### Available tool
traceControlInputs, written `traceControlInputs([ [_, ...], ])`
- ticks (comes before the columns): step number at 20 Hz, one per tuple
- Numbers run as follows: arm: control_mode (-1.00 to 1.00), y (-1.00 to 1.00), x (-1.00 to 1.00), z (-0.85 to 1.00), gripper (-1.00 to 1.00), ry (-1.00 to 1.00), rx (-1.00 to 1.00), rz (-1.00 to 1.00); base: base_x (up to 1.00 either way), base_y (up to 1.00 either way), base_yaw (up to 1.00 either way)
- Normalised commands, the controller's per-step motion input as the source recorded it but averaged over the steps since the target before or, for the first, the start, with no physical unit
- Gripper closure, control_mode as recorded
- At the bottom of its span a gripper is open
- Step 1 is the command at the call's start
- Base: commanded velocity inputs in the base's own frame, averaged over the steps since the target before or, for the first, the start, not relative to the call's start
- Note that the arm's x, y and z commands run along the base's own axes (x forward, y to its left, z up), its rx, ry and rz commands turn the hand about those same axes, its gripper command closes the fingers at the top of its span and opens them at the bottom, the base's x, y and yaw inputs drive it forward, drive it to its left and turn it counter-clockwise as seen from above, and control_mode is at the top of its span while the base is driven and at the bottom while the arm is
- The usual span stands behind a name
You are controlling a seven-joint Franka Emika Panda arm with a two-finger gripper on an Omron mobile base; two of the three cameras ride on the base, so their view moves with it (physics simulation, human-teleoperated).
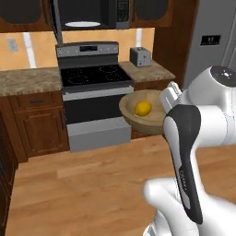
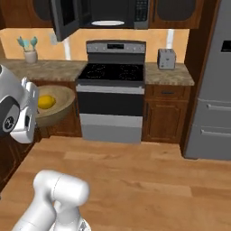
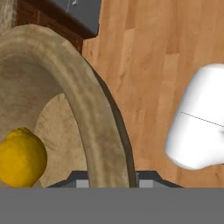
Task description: Pick the lemon from the sink and place it in the bowl. Then pick the bowl and place it in the microwave. Then close the microwave door and press the start button.
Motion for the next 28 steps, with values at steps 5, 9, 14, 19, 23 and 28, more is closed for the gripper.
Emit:
traceControlInputs([
  [5, 1.0, 0.0, 0.0, 0.0, 1.0, 0.0, 0.0, 0.0, 1.0, -0.71, 0.33],
  [9, 1.0, 0.0, 0.0, 0.0, 1.0, 0.0, 0.0, 0.0, 1.0, -0.86, 0.26],
  [14, 1.0, 0.0, 0.0, 0.0, 1.0, 0.0, 0.0, 0.0, 1.0, -0.46, 0.19],
  [19, 1.0, 0.0, 0.0, 0.0, 1.0, 0.0, 0.0, 0.0, 1.0, -0.1, 0.21],
  [23, 1.0, 0.0, 0.0, 0.0, 1.0, 0.0, 0.0, 0.0, 1.0, 0.0, 0.12],
  [28, 1.0, 0.0, 0.0, 0.0, 1.0, 0.0, 0.0, 0.0, 0.82, 0.21, 0.0],
])
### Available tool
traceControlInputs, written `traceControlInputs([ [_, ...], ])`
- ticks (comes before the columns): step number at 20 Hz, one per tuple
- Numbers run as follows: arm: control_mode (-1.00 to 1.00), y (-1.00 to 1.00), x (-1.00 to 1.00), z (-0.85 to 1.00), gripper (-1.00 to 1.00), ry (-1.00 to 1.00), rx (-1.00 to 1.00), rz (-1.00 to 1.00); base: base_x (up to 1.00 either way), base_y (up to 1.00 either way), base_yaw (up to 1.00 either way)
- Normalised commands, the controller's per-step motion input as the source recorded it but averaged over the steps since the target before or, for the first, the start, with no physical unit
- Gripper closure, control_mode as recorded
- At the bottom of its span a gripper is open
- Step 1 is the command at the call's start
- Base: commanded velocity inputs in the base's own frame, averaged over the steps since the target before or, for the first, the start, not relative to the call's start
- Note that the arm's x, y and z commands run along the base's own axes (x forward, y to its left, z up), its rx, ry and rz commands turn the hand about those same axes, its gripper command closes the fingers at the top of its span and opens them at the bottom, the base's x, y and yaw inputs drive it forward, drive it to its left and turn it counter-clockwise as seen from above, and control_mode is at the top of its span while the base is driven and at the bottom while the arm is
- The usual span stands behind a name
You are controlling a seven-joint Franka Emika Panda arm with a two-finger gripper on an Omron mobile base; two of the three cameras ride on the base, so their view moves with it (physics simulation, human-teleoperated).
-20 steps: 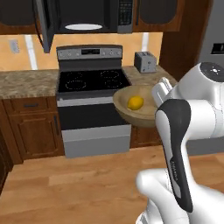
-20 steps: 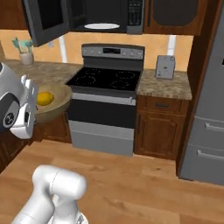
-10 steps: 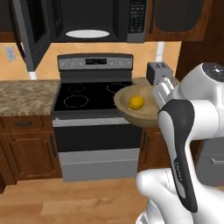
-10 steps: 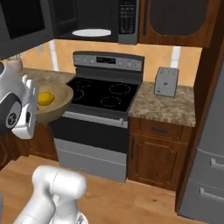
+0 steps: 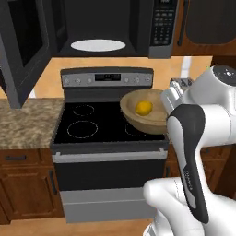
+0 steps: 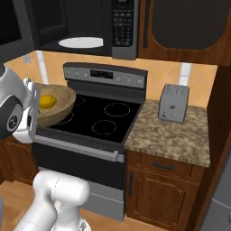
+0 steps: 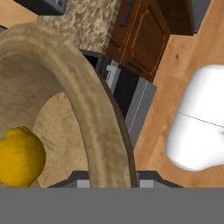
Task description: Pick the lemon from the sink and place it in the bowl. Then pick the bowl and place it in the microwave. Then close the microwave door and press the start button.
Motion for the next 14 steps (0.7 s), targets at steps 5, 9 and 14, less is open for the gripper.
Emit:
traceControlInputs([
  [5, 1.0, 0.0, 0.0, 0.0, 1.0, 0.0, 0.0, 0.0, 0.59, 0.54, -0.08],
  [9, 1.0, 0.0, 0.0, 0.0, 1.0, 0.0, 0.0, 0.0, 0.54, 0.26, -0.1],
  [14, 1.0, 0.0, 0.0, 0.0, 1.0, 0.0, 0.0, 0.0, 0.74, 0.06, -0.11],
])
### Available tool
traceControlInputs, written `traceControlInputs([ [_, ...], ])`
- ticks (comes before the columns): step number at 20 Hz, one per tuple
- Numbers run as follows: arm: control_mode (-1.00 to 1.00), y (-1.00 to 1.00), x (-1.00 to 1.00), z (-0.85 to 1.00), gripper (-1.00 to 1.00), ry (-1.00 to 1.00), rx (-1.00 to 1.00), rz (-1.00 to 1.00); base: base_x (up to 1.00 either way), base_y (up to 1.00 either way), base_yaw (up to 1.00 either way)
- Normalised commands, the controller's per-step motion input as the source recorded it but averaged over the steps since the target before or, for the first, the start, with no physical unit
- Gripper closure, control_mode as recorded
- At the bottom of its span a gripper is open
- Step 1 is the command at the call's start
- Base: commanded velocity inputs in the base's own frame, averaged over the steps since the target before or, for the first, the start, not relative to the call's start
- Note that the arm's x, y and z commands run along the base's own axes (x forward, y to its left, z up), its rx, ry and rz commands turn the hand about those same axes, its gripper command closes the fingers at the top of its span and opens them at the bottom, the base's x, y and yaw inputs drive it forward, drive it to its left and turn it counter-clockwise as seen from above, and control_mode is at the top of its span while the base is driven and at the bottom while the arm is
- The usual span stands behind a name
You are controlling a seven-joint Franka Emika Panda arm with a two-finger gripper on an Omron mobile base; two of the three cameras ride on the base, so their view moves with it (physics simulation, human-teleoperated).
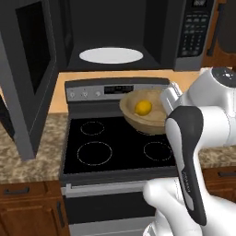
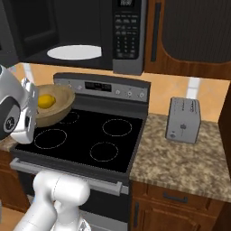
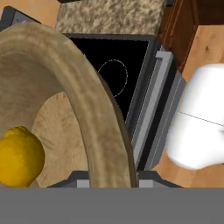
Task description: Pick the lemon from the sink and place it in the bowl. Then pick the bowl and place it in the microwave. Then close the microwave door and press the start button.
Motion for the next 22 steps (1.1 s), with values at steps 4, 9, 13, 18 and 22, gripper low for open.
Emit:
traceControlInputs([
  [4, 1.0, 0.0, 0.0, 0.0, 1.0, 0.0, 0.0, 0.0, 0.46, 0.29, -0.08],
  [9, 1.0, 0.0, 0.0, 0.0, 1.0, 0.0, 0.0, 0.0, 0.14, 0.44, -0.07],
  [13, 1.0, 0.0, 0.0, 0.0, 1.0, 0.0, 0.0, 0.0, 0.01, 0.16, -0.13],
  [18, -1.0, 0.02, 0.0, 0.03, 1.0, -0.02, 0.0, -0.02, -0.04, 0.1, -0.11],
  [22, -1.0, 0.11, 0.11, 0.65, 1.0, -0.2, 0.0, -0.07, 0.0, 0.0, 0.0],
])
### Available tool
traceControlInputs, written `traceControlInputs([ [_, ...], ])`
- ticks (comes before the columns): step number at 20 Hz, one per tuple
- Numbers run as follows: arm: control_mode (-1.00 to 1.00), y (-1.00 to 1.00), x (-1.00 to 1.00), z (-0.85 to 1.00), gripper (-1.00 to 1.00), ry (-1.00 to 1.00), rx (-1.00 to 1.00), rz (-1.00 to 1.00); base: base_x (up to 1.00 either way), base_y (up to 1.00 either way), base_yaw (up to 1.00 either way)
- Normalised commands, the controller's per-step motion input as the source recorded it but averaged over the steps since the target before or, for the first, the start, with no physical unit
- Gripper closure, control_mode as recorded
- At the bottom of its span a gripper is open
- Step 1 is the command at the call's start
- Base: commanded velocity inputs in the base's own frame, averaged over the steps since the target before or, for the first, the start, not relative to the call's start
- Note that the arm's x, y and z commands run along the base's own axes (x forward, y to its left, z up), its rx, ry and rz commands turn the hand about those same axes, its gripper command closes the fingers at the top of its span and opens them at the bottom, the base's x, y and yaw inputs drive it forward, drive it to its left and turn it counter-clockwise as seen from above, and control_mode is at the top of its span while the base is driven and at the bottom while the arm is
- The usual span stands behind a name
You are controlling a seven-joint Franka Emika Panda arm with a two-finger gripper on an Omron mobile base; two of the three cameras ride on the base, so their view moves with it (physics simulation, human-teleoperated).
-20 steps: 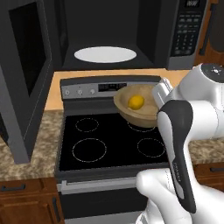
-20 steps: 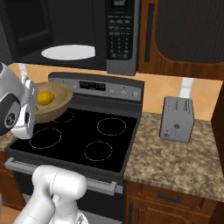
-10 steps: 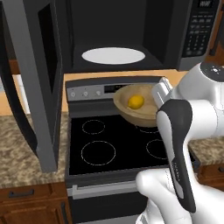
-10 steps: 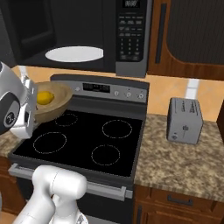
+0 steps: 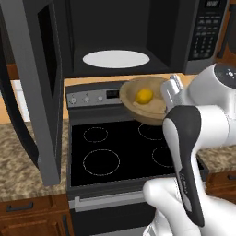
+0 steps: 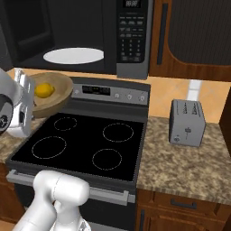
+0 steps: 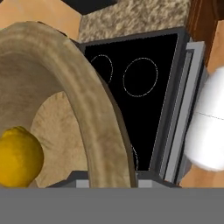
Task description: Pick the lemon from the sink and place it in the bowl. Then pick the bowl and place it in the microwave. Then close the microwave door and press the start button.
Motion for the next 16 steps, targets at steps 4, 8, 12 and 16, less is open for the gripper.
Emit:
traceControlInputs([
  [4, -1.0, -0.03, 0.68, 0.95, 1.0, -0.16, 0.0, -0.09, 0.0, 0.0, 0.0],
  [8, -1.0, -0.07, 1.0, 0.83, 1.0, -0.01, 0.02, -0.11, 0.0, 0.0, 0.0],
  [12, -1.0, 0.0, 1.0, 0.3, 1.0, 0.02, 0.03, -0.09, 0.0, 0.0, 0.0],
  [16, -1.0, 0.0, 1.0, 0.0, 1.0, 0.12, 0.04, -0.13, 0.0, 0.0, 0.0],
])
